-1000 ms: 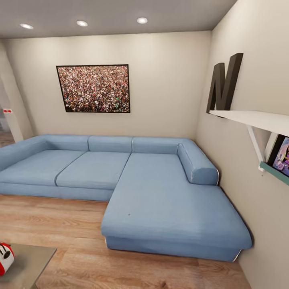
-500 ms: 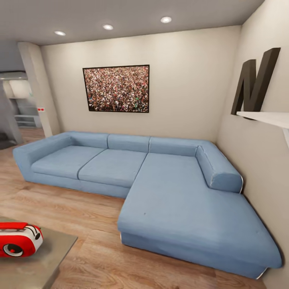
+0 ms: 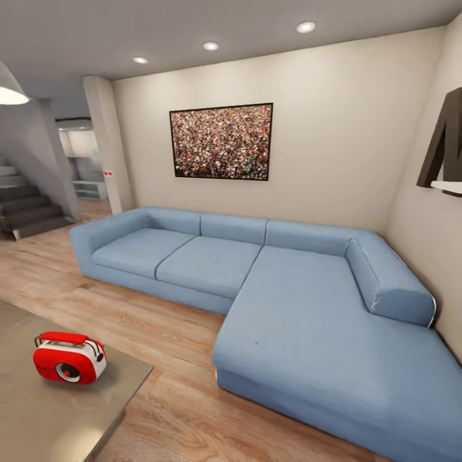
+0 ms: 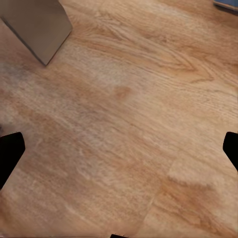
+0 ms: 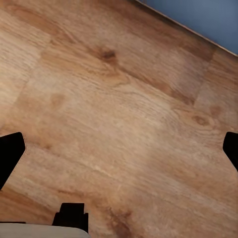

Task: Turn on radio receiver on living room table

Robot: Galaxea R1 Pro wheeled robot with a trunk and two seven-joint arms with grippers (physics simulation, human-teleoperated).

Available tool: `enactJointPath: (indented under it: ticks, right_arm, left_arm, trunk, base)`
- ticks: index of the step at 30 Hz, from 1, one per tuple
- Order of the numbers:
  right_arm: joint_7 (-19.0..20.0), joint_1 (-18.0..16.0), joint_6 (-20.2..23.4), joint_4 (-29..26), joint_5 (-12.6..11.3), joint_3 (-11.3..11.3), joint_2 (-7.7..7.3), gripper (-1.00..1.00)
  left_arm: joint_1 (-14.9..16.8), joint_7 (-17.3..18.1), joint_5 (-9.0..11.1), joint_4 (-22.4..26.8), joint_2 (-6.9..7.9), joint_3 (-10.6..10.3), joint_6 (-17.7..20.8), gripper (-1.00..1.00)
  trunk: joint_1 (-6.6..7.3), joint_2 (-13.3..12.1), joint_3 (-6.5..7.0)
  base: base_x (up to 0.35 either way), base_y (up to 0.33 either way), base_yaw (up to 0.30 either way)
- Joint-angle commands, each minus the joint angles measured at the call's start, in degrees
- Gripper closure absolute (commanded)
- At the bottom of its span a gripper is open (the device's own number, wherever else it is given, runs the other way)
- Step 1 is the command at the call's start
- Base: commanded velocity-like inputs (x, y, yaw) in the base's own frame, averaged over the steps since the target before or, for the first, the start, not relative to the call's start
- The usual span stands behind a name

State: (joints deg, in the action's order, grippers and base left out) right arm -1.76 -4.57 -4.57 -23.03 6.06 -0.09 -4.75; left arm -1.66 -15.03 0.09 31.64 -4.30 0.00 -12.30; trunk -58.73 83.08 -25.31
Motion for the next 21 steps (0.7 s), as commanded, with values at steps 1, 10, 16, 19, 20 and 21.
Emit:
enactJointPath:
  ticks: [1, 10, 16, 19, 20, 21]
  right_arm:
    - [0.0, 0.0, 0.0, 0.0, 0.0, 0.0, 0.0, -1.0]
    - [0.0, 0.0, 0.0, 0.01, 0.0, 0.0, 0.0, -1.0]
    - [0.0, 0.0, 0.0, 0.01, -0.04, 0.0, 0.0, -1.0]
    - [0.0, 0.0, 0.0, 0.01, -0.04, 0.0, 0.0, -1.0]
    - [0.0, 0.0, 0.0, 0.01, -0.06, 0.0, 0.0, -1.0]
    - [0.0, 0.0, 0.0, 0.01, -0.05, 0.0, 0.0, -1.0]
  left_arm:
    - [0.0, 0.0, 0.0, 0.0, 0.0, 0.0, 0.0, -1.0]
    - [-0.01, 0.0, 0.0, 0.0, 0.0, 0.0, 0.0, -1.0]
    - [-0.01, 0.0, 0.0, 0.0, -0.02, 0.0, -0.04, -1.0]
    - [-0.01, 0.0, -0.05, 0.0, -0.23, -0.06, -0.16, -1.0]
    - [-0.01, 0.0, -0.03, 0.0, -0.33, -0.07, -0.23, -1.0]
    - [-0.01, -0.02, -0.02, 0.0, -0.4, -0.08, -0.3, -1.0]
  trunk:
    - [0.0, 0.0, 0.0]
    - [0.0, 0.0, 0.0]
    - [0.0, 0.0, 0.0]
    - [0.0, 0.0, 0.0]
    - [0.22, -0.4, 0.18]
    - [0.44, -0.8, 0.36]
  base:
    - [0.0, 0.0, 0.297]
    - [0.0, 0.0, 0.297]
    - [0.0, 0.0, 0.297]
    - [0.0, 0.0, 0.297]
    - [0.0, 0.0, 0.297]
    - [0.0, 0.0, 0.297]
